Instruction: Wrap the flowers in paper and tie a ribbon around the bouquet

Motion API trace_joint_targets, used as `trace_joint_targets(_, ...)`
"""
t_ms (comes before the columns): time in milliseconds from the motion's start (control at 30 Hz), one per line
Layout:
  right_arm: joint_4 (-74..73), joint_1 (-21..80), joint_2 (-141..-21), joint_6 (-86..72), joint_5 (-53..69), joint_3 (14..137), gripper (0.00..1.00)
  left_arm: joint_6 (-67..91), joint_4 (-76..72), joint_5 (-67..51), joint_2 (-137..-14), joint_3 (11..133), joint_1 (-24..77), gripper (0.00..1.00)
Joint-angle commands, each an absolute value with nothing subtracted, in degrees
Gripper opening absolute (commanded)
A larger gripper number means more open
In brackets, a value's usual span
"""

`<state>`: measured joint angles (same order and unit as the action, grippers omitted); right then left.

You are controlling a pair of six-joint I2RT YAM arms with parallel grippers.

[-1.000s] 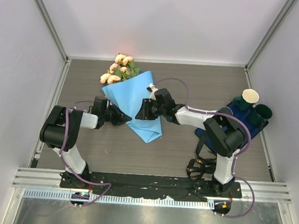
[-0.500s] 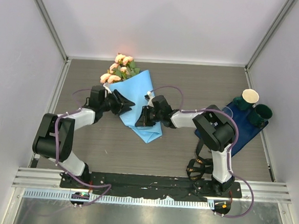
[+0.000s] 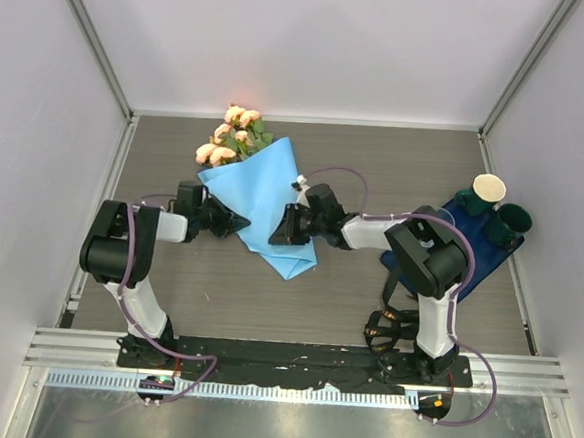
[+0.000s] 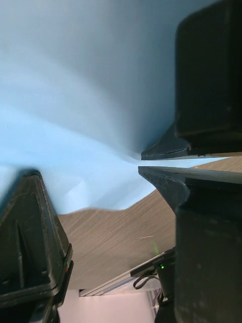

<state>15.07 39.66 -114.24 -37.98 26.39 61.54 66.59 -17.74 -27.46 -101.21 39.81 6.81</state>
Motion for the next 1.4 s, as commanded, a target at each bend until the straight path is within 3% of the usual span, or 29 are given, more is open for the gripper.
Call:
trace_joint_targets(0, 16.36, 35.86, -109.16, -39.56, 29.18, 58.81, 0.17, 64.95, -18.80, -26.54, -103.18, 39.46, 6.33, 0.00)
trace_joint_targets(500, 19.87, 30.24, -98.89, -38.94, 28.65, 37.01, 0.09, 64.78, -19.78, -27.33, -106.08, 39.99, 6.42, 0.00)
trace_joint_targets(733, 11.26, 30.41, -88.78, -36.04, 27.16, 40.68, 0.10, 64.16, -19.86, -29.26, -105.39, 40.52, 6.42, 0.00)
trace_joint_targets(800, 9.58, 30.32, -87.54, -35.42, 27.42, 44.11, 0.10, 62.32, -18.99, -29.97, -103.54, 41.31, 6.59, 0.05)
trace_joint_targets(933, 13.70, 30.50, -92.62, -36.91, 30.22, 48.33, 0.14, 56.09, -9.69, -27.96, -98.45, 46.04, 7.73, 0.17)
trace_joint_targets(1133, 21.79, 32.78, -104.76, -40.69, 32.08, 53.08, 0.10, 50.38, -0.20, -24.27, -93.08, 50.43, 9.22, 0.22)
trace_joint_targets(1233, 23.55, 33.31, -107.22, -41.66, 31.21, 52.21, 0.07, 45.80, 6.31, -20.48, -90.71, 54.65, 13.09, 0.29)
trace_joint_targets(1367, 26.36, 33.84, -109.25, -43.33, 31.03, 49.93, 0.05, 45.96, 7.56, -18.64, -89.91, 57.65, 20.11, 0.30)
